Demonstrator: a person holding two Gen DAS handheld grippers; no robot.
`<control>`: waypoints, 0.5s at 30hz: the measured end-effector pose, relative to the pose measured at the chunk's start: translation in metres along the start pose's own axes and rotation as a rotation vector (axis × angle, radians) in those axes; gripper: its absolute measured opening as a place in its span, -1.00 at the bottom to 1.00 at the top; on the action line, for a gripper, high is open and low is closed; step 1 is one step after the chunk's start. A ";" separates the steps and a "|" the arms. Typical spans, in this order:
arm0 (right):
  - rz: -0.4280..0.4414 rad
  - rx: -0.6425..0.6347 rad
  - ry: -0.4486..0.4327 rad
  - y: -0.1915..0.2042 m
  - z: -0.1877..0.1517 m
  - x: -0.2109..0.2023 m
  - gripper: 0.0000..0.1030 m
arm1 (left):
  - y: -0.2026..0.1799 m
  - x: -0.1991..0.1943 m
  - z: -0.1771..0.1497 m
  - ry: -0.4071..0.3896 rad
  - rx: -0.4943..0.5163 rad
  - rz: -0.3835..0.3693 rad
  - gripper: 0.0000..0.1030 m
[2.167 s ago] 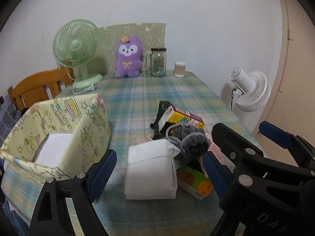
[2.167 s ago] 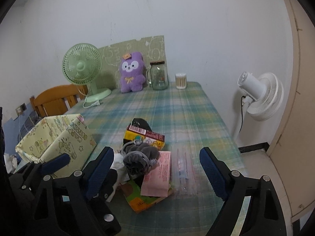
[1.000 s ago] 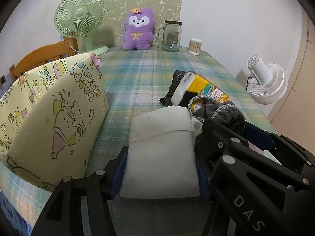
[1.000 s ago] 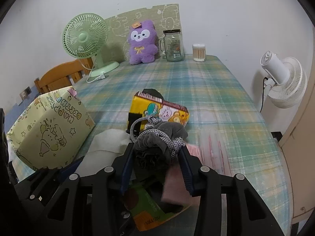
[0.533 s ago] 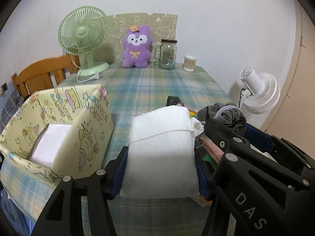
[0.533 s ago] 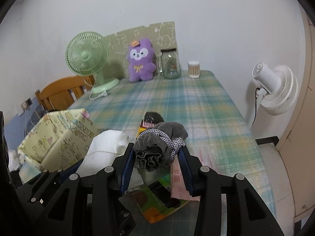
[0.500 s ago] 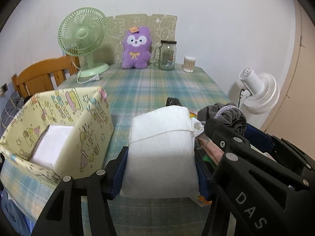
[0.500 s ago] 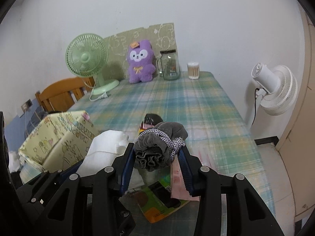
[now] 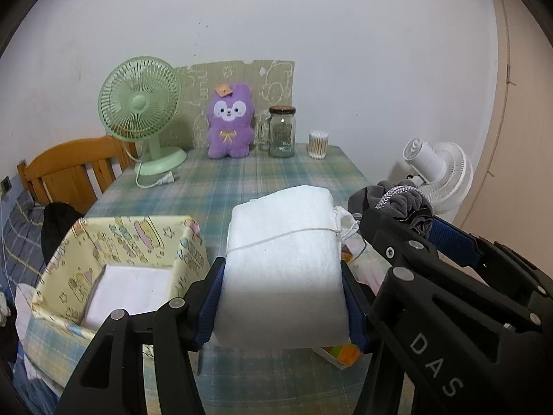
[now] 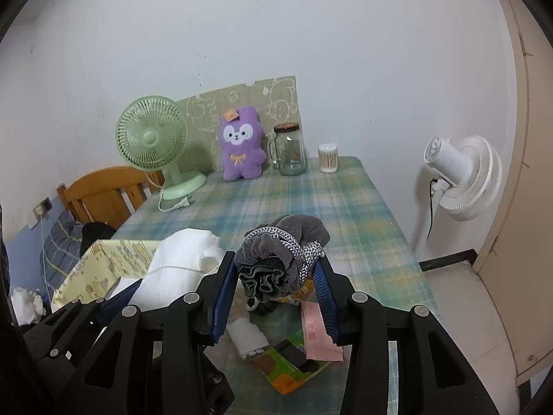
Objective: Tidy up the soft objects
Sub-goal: 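Carry the white cloth and grey knitted item over the yellow printed box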
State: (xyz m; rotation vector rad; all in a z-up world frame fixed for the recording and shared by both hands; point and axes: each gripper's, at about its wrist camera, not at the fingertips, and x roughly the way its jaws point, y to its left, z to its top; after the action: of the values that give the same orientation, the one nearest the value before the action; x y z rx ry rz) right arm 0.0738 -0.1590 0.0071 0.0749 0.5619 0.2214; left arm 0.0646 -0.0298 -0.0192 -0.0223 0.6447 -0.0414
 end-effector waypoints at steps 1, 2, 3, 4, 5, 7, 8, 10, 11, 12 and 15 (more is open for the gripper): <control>-0.005 -0.003 -0.003 0.002 0.002 -0.002 -0.09 | 0.001 -0.002 0.001 -0.001 0.003 -0.001 0.22; -0.009 -0.005 -0.007 0.004 0.003 -0.004 -0.09 | 0.002 -0.004 0.004 -0.005 0.008 -0.002 0.22; -0.012 -0.005 -0.007 0.006 0.004 -0.004 -0.09 | 0.003 -0.005 0.005 -0.007 0.010 -0.002 0.22; -0.012 -0.005 -0.008 0.007 0.004 -0.005 -0.09 | 0.004 -0.005 0.006 -0.009 0.011 -0.002 0.22; -0.010 -0.006 -0.008 0.010 0.005 -0.005 -0.09 | 0.005 -0.006 0.007 -0.011 0.012 -0.003 0.22; -0.002 -0.003 -0.008 0.012 0.006 -0.004 -0.09 | 0.009 -0.007 0.008 -0.012 0.014 -0.003 0.22; 0.000 -0.002 -0.009 0.015 0.008 -0.004 -0.09 | 0.010 -0.007 0.009 -0.013 0.016 -0.003 0.22; 0.000 -0.004 -0.013 0.020 0.009 -0.003 -0.09 | 0.016 -0.009 0.011 -0.018 0.017 -0.003 0.22; 0.001 -0.006 -0.014 0.023 0.011 -0.003 -0.09 | 0.018 -0.009 0.012 -0.020 0.018 -0.001 0.22; 0.002 -0.009 -0.026 0.026 0.011 -0.003 -0.09 | 0.021 -0.011 0.013 -0.023 0.018 0.000 0.22; 0.008 -0.009 -0.027 0.035 0.012 -0.001 -0.09 | 0.028 -0.012 0.015 -0.028 0.027 0.016 0.22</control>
State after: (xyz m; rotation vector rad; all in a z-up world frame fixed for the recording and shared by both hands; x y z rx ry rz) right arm 0.0730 -0.1252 0.0227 0.0717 0.5340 0.2304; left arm 0.0647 -0.0007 -0.0007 0.0086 0.6164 -0.0338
